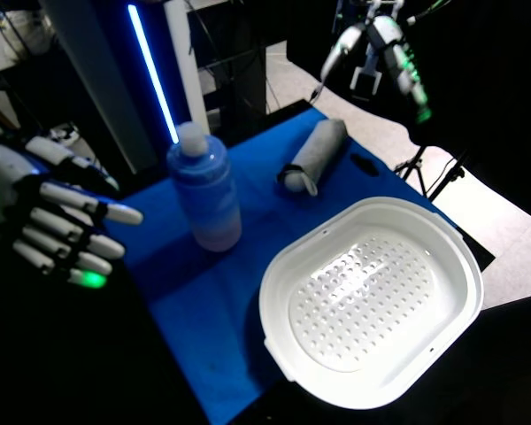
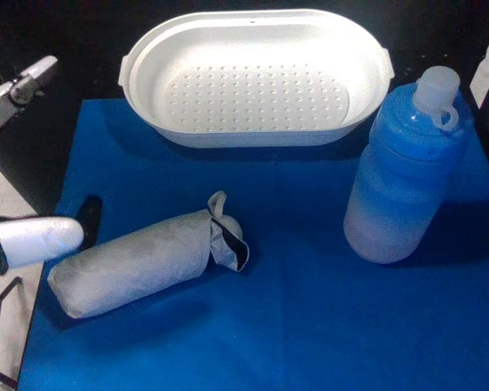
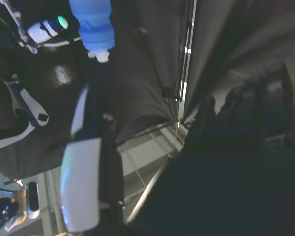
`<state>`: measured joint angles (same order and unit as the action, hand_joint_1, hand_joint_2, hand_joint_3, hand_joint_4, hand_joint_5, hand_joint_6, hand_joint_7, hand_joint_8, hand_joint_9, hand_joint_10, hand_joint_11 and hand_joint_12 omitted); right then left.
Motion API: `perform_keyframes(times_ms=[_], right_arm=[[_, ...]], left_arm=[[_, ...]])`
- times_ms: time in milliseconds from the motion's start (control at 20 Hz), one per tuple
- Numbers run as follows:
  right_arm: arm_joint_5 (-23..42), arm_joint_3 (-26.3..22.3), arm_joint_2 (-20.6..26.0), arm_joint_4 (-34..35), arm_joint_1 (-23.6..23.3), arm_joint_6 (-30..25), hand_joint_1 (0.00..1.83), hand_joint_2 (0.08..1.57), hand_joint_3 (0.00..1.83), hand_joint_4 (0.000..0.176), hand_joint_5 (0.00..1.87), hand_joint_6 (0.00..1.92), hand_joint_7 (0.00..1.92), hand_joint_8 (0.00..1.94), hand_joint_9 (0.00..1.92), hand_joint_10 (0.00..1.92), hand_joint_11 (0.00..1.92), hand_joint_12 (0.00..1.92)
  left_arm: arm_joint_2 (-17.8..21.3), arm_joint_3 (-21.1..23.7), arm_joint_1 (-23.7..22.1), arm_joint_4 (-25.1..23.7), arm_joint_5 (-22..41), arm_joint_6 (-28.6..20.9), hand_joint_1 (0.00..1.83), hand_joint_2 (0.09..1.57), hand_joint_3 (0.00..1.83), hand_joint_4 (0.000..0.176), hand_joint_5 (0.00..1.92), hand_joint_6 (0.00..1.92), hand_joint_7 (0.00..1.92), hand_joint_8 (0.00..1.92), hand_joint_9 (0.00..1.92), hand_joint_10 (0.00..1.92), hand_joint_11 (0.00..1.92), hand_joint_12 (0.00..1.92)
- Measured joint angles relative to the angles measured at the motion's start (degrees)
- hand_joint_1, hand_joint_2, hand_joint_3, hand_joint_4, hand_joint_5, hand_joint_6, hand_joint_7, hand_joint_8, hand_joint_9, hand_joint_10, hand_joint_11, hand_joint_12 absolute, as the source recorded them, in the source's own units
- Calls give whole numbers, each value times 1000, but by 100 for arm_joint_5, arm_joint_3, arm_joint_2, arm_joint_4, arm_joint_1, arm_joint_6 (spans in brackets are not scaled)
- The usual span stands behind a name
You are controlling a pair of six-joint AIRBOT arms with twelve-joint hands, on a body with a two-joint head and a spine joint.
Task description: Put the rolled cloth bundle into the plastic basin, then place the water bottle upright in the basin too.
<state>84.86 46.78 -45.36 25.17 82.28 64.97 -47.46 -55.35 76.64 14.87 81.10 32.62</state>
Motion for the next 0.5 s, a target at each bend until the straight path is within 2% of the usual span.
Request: perform_keyframes(times_ms=[150,300,450,500], right_arm=[[-2,11,0,-2,0,0,745,1434,1,114,402,0,249,1,201,3,0,595],[-13,11,0,4,0,0,751,1435,0,101,398,1,241,0,195,0,0,626],[-13,11,0,0,0,0,750,1432,0,109,385,0,242,1,199,1,0,616],[-15,11,0,4,0,0,753,1434,0,107,386,0,243,2,202,2,0,617]], left_arm=[[-2,-28,-52,-76,-142,15,611,787,0,176,0,0,0,0,0,0,0,0],[0,-28,-59,-83,-129,17,668,787,0,176,27,8,0,0,0,0,0,0],[0,-28,-70,-125,-125,15,709,801,11,176,136,17,43,9,0,0,0,0],[0,-28,-70,-127,-133,17,716,800,8,176,140,15,49,9,0,0,0,0]])
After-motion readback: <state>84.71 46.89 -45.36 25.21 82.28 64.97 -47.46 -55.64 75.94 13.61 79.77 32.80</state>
